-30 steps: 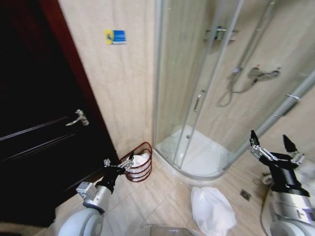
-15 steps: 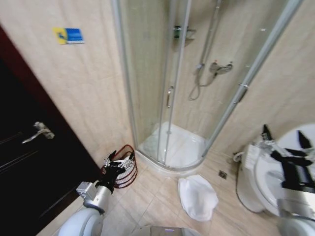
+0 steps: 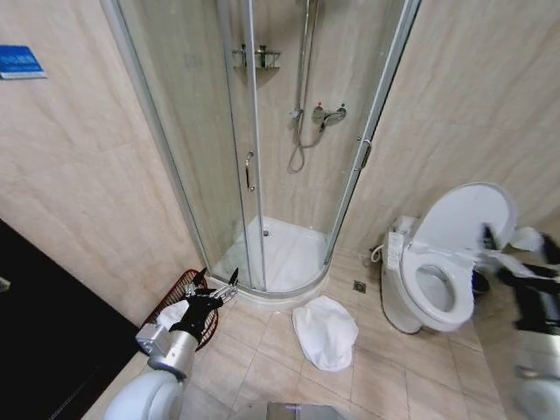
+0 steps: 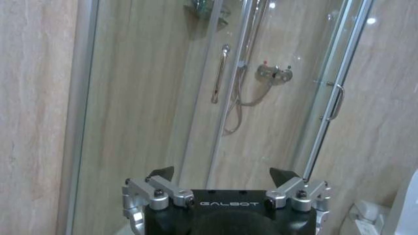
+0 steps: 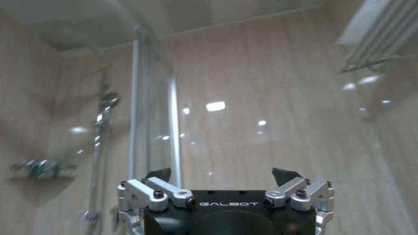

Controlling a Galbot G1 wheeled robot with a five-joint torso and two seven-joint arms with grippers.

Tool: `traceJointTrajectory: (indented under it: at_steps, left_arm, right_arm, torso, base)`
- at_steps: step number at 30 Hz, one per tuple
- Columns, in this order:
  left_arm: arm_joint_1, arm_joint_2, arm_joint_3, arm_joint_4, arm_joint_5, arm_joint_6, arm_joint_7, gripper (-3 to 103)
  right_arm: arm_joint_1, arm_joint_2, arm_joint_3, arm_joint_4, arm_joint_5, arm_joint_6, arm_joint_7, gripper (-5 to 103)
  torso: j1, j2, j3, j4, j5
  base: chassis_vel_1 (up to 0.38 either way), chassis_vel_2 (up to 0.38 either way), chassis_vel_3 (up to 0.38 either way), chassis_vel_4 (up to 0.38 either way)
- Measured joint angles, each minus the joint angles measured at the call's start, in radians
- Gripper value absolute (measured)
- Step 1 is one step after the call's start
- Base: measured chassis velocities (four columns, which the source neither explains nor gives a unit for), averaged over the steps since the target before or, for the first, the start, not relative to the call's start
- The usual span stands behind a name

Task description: Discard the used towel into the hamper.

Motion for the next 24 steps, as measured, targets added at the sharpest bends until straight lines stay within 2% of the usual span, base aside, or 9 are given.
traceJointTrajectory:
  at_steps: [2, 7, 11, 18, 24]
  left_arm:
    - [0.000, 0.000, 0.000, 0.000, 0.000, 0.000, 0.000, 99]
    - [0.000, 0.000, 0.000, 0.000, 0.000, 0.000, 0.000, 99]
    - [0.000, 0.000, 0.000, 0.000, 0.000, 0.000, 0.000, 99]
    - [0.000, 0.000, 0.000, 0.000, 0.000, 0.000, 0.000, 99]
    - [0.000, 0.000, 0.000, 0.000, 0.000, 0.000, 0.000, 99]
  right_arm:
    - [-0.017, 0.015, -0.001, 0.019, 0.004, 0.000, 0.001, 100]
    - [-0.062, 0.055, -0.042, 0.105, -0.021, 0.003, -0.006, 100]
    - [-0.060, 0.060, -0.063, 0.151, -0.038, -0.015, 0.016, 100]
    - [-0.077, 0.066, -0.061, 0.170, -0.054, -0.019, -0.004, 100]
    - [-0.063, 0.098, -0.097, 0.215, -0.059, -0.027, 0.055, 100]
  torso:
    - [0.000, 0.000, 0.000, -0.0001, 0.0008]
    - [0.000, 0.002, 0.001, -0.0004, 0.0001]
    - [0.001, 0.002, 0.001, -0.0001, 0.0000]
    - [0.001, 0.002, 0.001, -0.0004, 0.0003]
    - [-0.002, -0.004, -0.002, 0.0000, 0.0000]
  base:
    - [0.000, 0.000, 0.000, 0.000]
    - [0.000, 0.000, 0.000, 0.000]
    - [0.000, 0.000, 0.000, 0.000]
    - [-0.058, -0.044, -0.047, -0.047]
    - [-0.084, -0.080, -0.087, -0.078]
